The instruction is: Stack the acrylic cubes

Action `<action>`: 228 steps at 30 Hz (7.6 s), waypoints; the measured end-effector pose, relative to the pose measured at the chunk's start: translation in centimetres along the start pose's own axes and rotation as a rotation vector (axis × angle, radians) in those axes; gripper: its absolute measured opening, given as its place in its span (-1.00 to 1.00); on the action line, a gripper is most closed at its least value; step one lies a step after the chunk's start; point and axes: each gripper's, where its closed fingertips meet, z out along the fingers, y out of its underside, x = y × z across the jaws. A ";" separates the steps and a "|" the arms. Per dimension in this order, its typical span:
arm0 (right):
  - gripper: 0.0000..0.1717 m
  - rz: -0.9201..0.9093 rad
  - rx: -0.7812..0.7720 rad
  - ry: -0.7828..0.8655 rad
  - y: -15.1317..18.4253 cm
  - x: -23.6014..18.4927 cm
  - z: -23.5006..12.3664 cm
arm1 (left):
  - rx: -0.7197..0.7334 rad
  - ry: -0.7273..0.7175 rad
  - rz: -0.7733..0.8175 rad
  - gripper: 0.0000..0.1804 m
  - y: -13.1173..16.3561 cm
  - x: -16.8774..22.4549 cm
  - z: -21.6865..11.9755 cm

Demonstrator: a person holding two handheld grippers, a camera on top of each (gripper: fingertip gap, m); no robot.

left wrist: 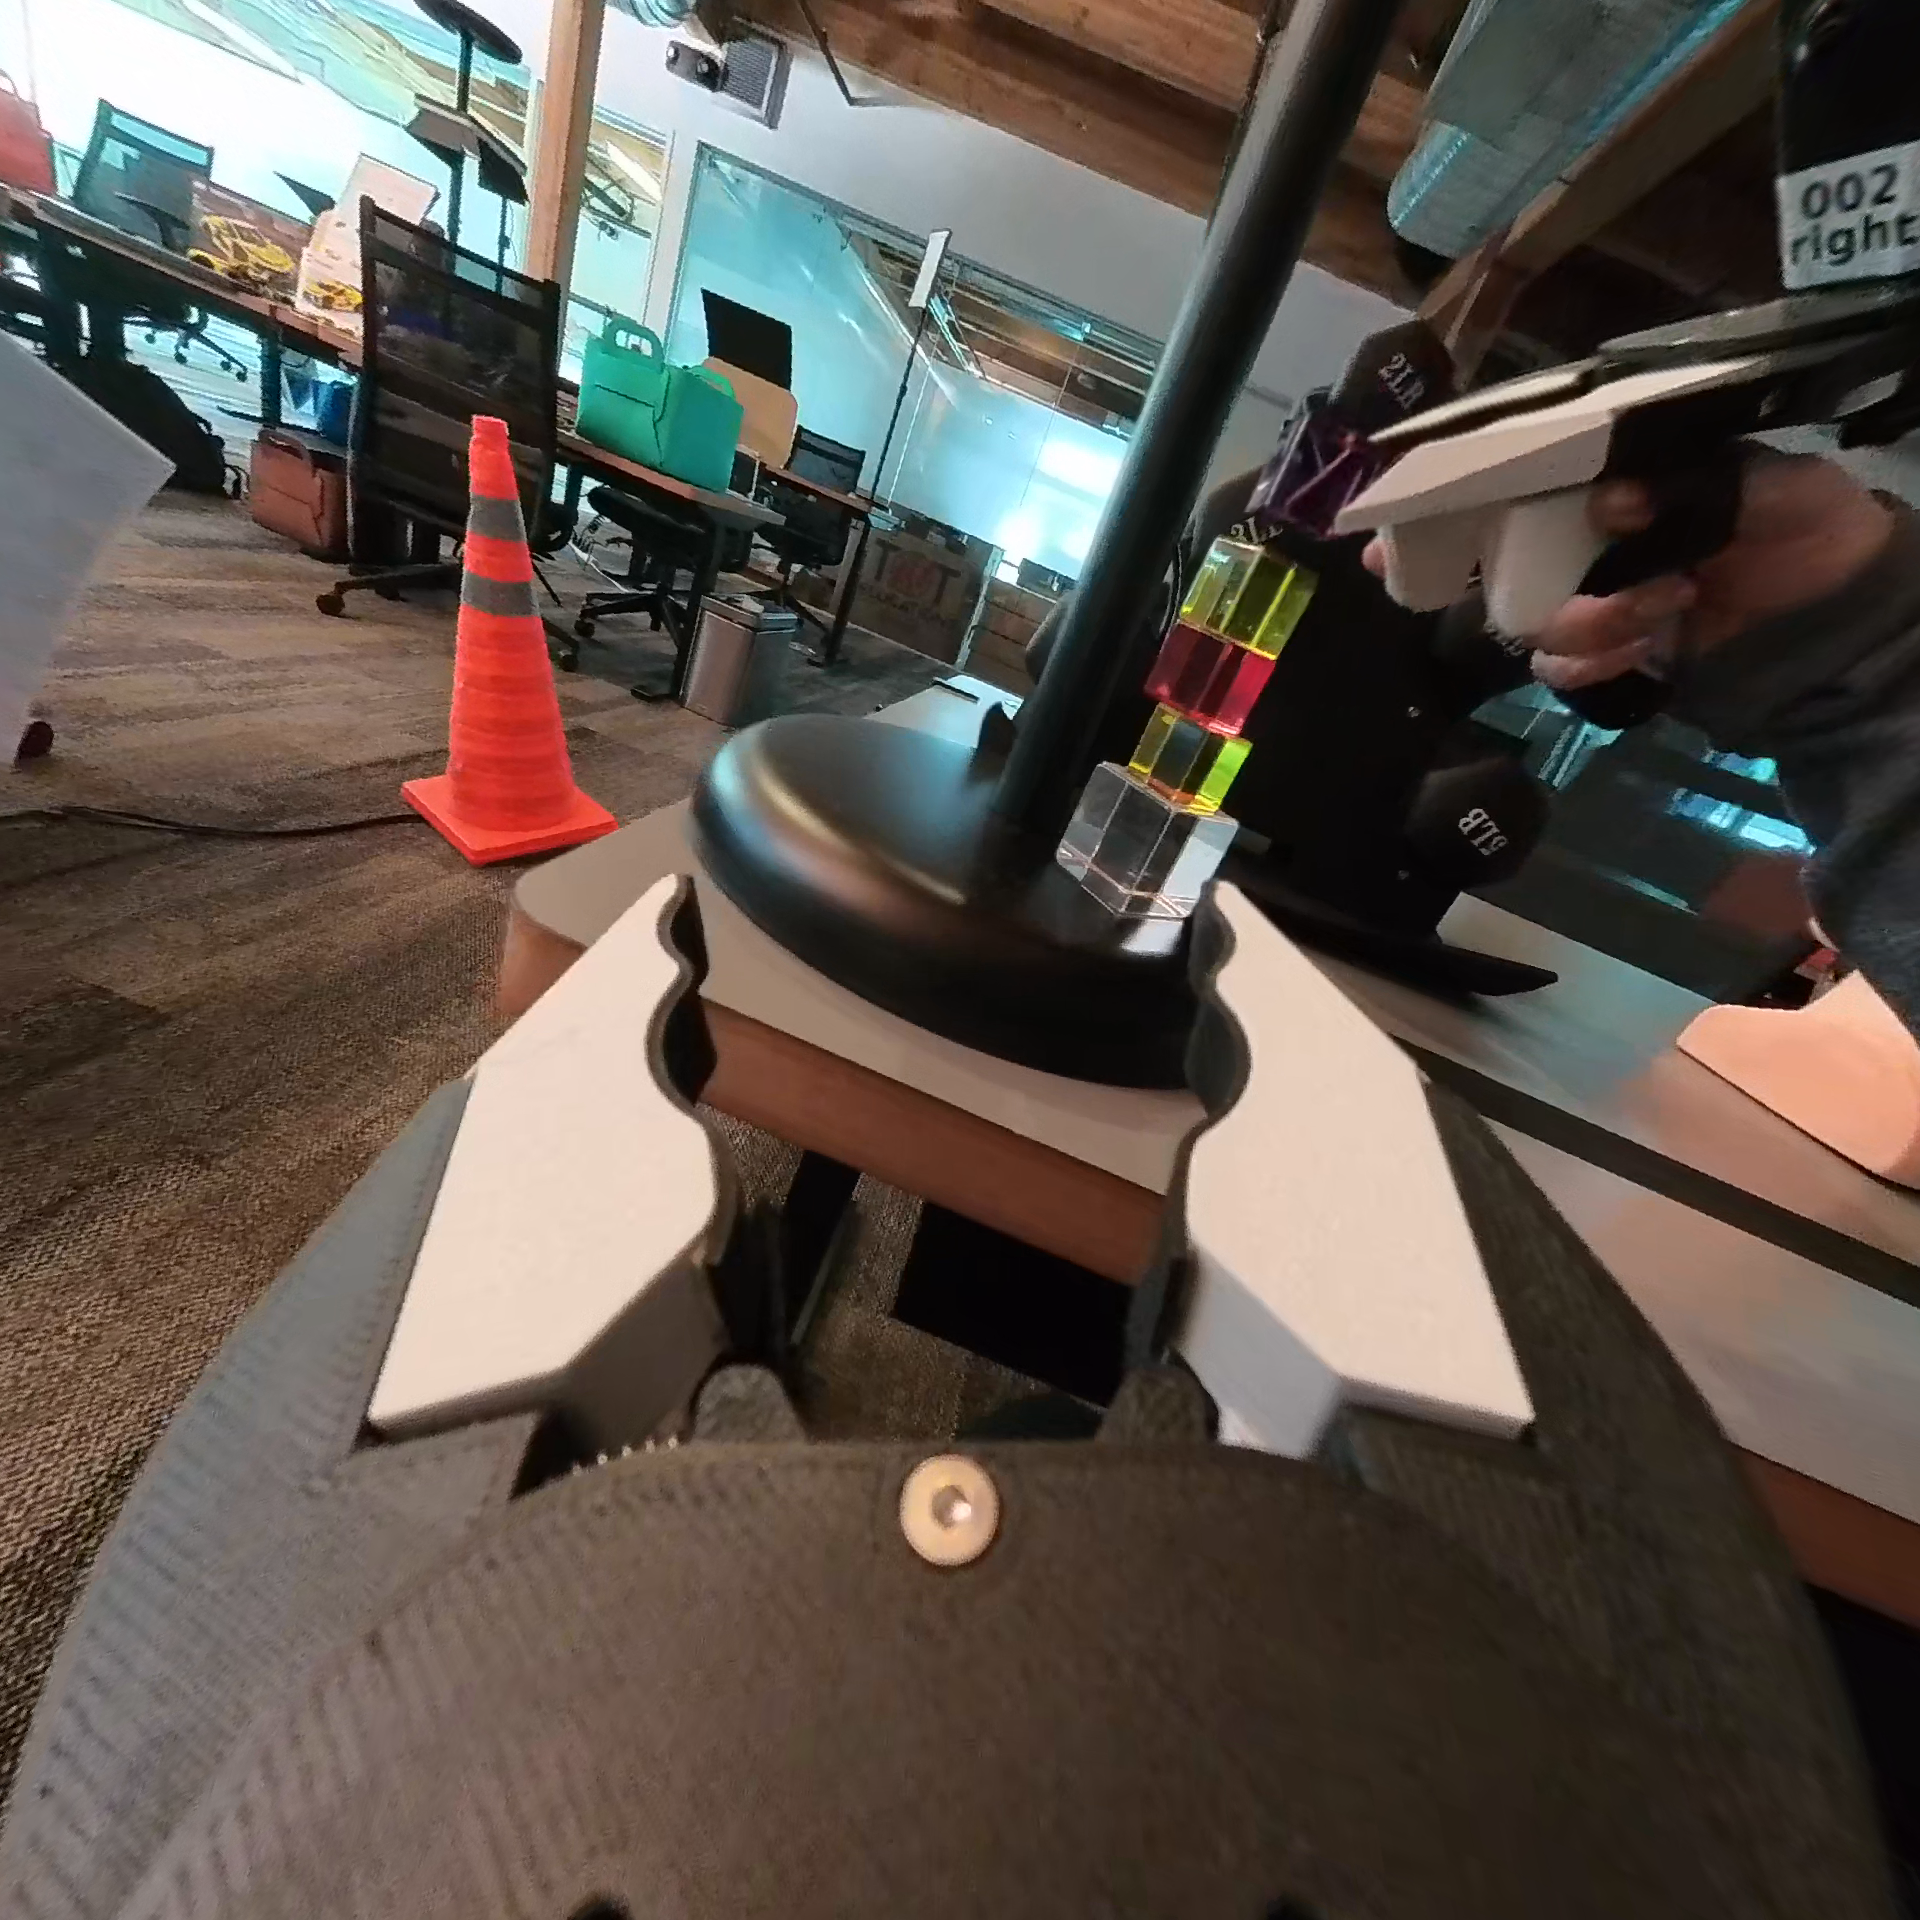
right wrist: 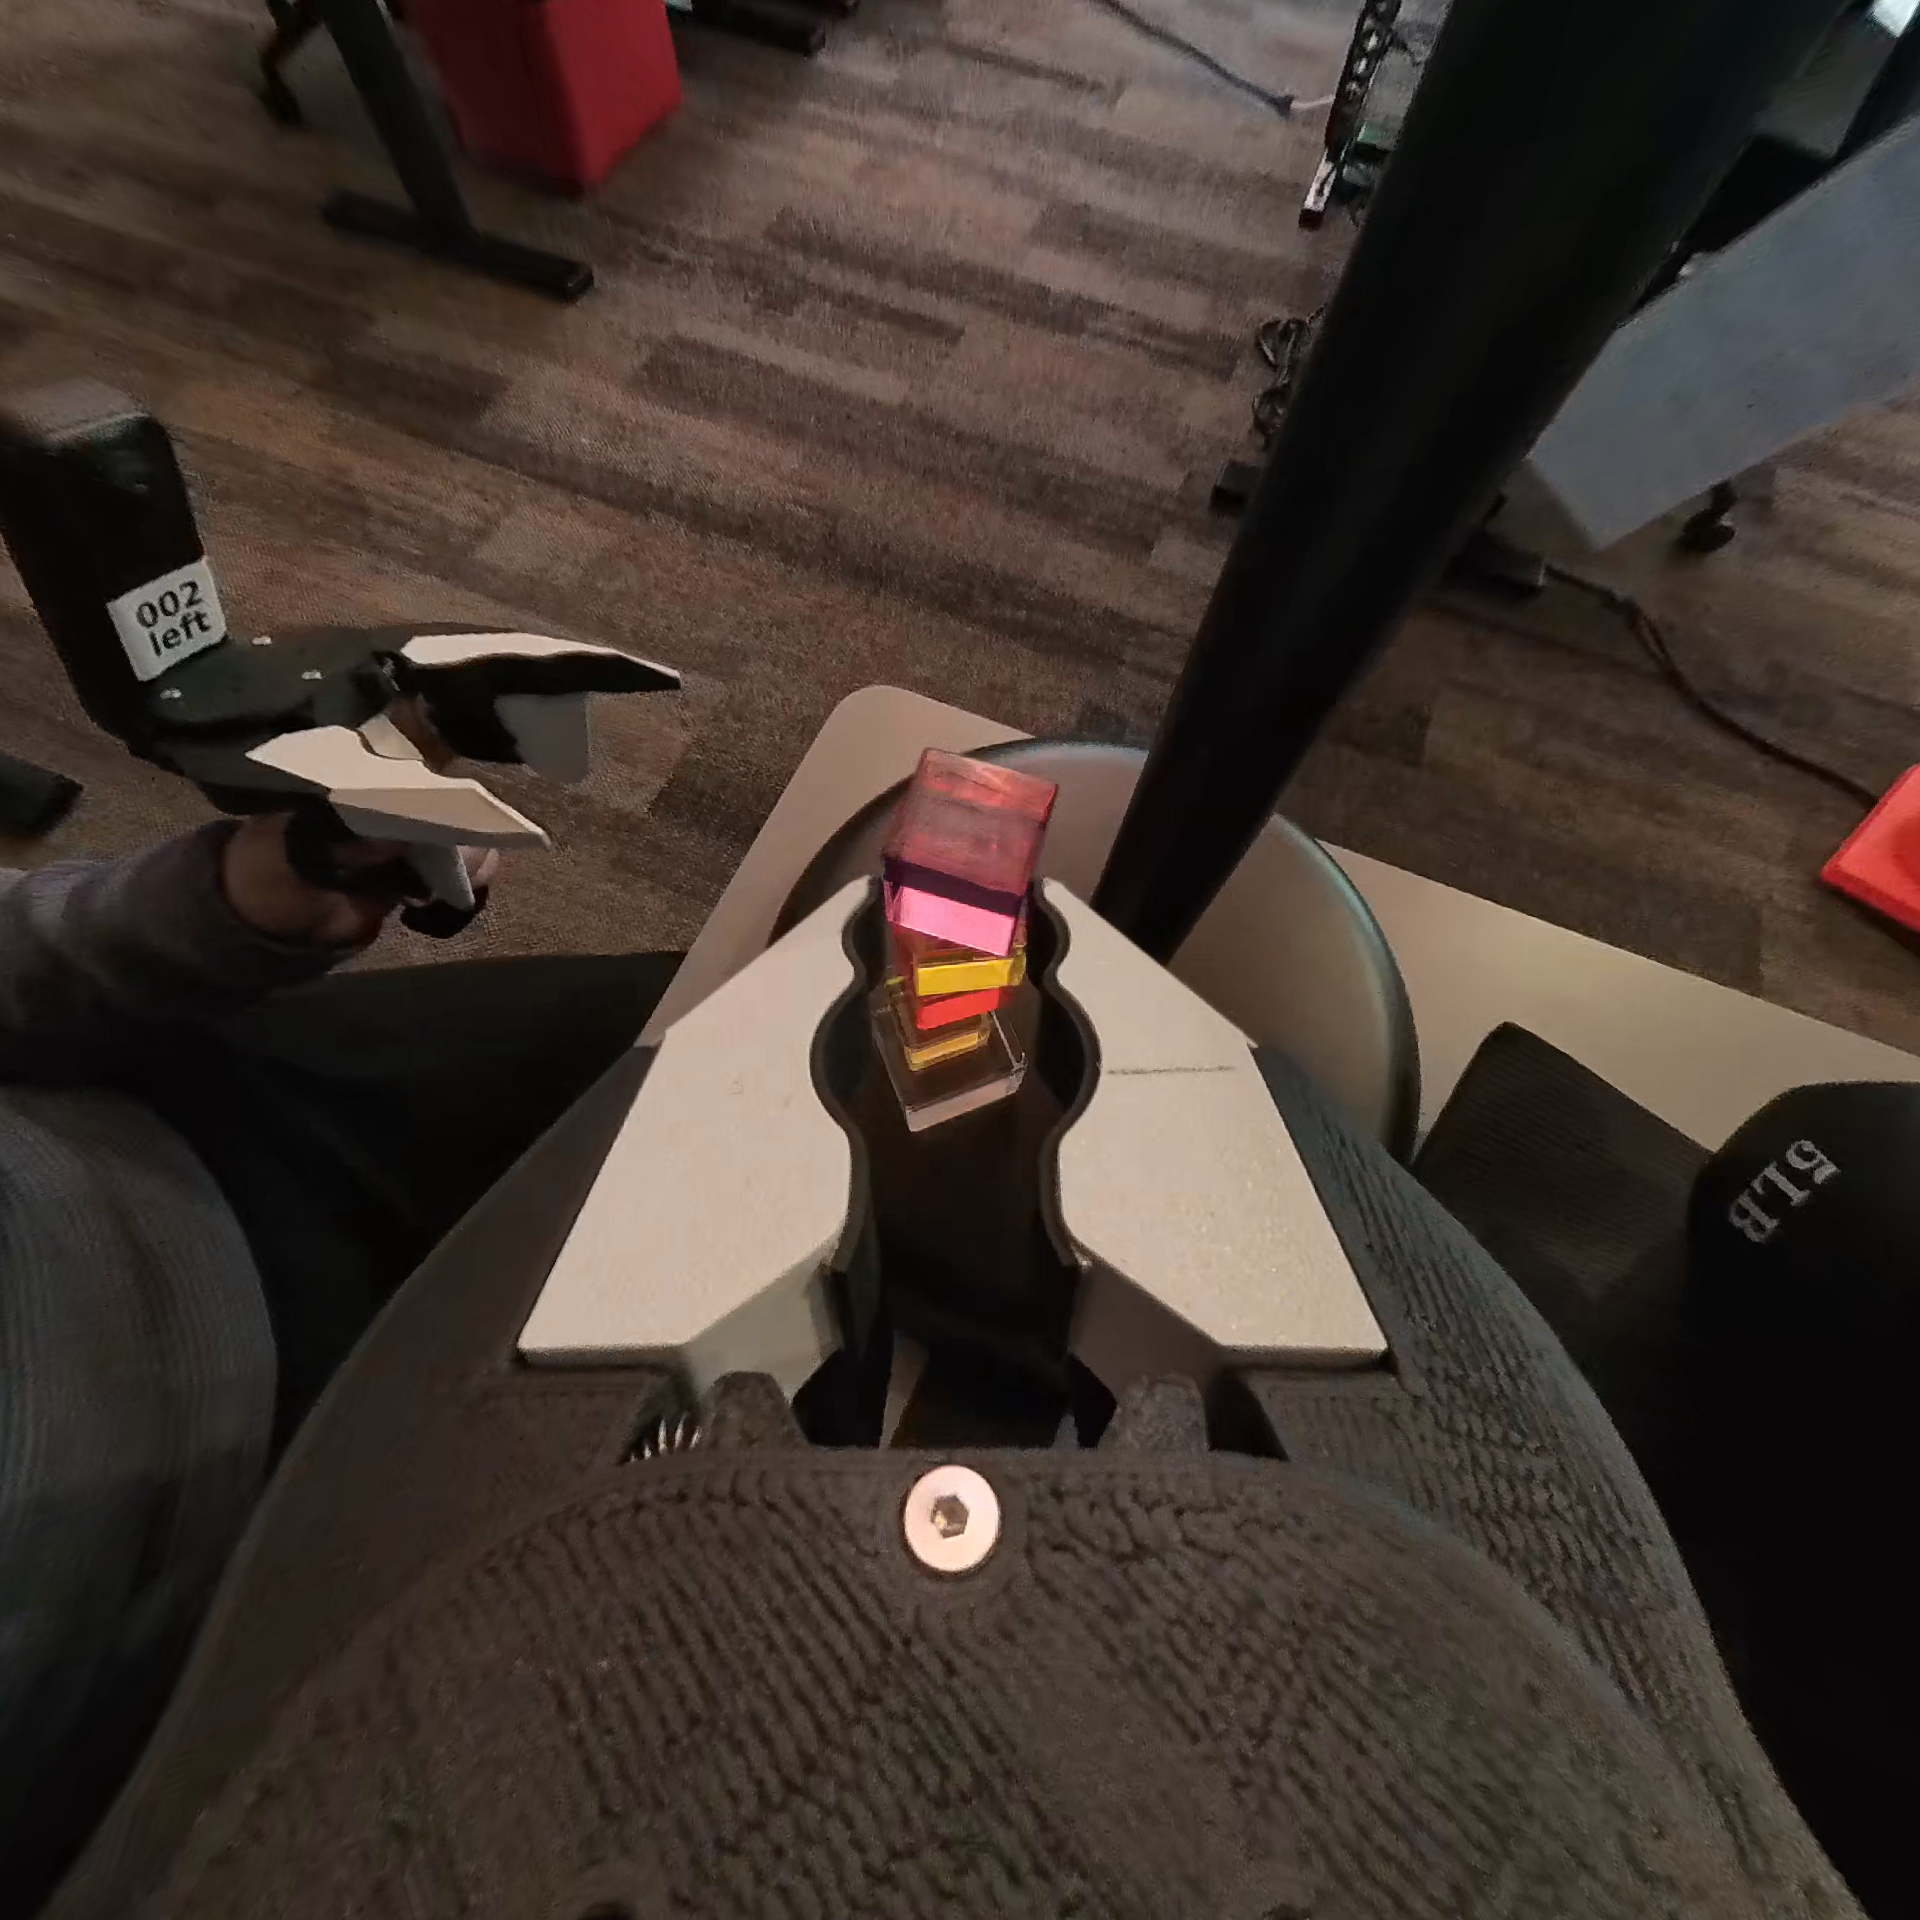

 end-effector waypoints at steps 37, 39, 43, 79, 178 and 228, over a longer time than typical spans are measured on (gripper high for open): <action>-0.41 0.651 -0.053 1.581 34.1 -17.4 -36.0 | -0.123 0.155 0.014 0.04 2.8 4.8 0.3; -0.35 0.826 0.013 1.708 36.9 -21.2 -39.6 | -0.135 0.162 0.019 0.04 3.1 5.1 0.2; -0.18 1.047 0.030 1.726 41.4 -23.4 -40.3 | -0.131 0.186 0.024 0.04 3.0 6.1 0.5; -0.71 0.003 0.082 0.093 -4.1 -0.7 -2.9 | -0.028 -0.043 0.011 0.04 -0.6 -0.5 -3.3; -1.00 0.096 0.665 1.064 10.6 4.0 -9.7 | -0.885 0.419 0.000 -0.24 16.0 2.2 -8.6; -0.44 0.365 0.357 0.533 15.5 6.8 -5.3 | -0.751 0.447 0.467 -0.69 14.1 18.3 6.7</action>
